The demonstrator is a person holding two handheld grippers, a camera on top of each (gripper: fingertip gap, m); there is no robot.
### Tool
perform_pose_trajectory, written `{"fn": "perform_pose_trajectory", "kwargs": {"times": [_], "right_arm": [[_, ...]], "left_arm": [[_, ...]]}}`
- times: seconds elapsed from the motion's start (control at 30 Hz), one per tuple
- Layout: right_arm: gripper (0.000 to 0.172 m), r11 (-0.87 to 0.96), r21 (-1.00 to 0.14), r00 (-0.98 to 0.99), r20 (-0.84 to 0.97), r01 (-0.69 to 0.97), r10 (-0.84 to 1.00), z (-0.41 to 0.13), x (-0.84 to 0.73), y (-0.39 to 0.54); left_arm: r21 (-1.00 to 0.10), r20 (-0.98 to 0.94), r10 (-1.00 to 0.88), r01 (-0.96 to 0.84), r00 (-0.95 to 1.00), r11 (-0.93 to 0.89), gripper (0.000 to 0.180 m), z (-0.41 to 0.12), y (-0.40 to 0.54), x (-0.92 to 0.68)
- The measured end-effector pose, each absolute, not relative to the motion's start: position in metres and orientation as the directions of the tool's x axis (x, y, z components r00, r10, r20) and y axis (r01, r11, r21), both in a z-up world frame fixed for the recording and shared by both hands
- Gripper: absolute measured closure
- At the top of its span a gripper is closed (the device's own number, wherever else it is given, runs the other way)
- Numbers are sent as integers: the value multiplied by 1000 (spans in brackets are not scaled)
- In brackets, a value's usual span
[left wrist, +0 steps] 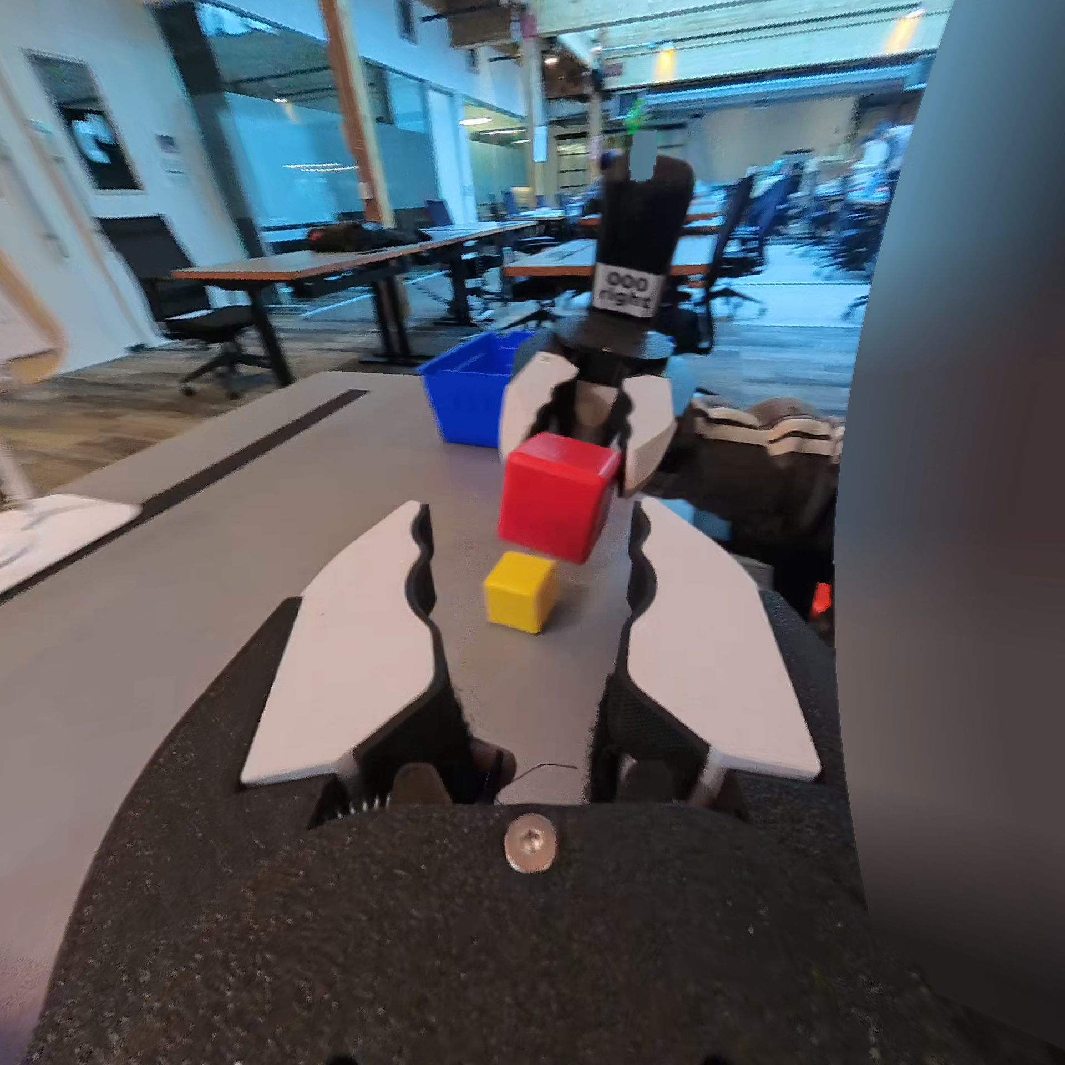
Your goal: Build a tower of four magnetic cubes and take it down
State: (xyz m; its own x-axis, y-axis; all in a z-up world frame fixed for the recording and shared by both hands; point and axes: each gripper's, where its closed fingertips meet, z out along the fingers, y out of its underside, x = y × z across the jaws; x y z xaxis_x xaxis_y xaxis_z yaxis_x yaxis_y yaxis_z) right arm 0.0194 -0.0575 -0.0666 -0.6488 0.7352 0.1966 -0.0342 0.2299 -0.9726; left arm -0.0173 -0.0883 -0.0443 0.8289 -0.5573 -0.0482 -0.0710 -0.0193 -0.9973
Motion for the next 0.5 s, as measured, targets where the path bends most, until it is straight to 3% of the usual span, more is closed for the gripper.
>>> {"fn": "perform_pose_trajectory", "kwargs": {"times": [0.03, 0.23, 0.5], "right_arm": [[125, 218, -976, -644, 176, -14, 745, -73, 23, -46], [125, 143, -983, -598, 48, 113, 800, -118, 40, 14], [126, 145, -973, -626, 2, 177, 780, -144, 39, 22]], "left_arm": [[-996, -64, -510, -86, 858, -19, 111, -42, -91, -31], [-995, -70, -253, -86, 965, -56, 102, -36, -119, -115], [-996, -80, -156, -86, 984, -34, 104, -33, -142, -141]]}}
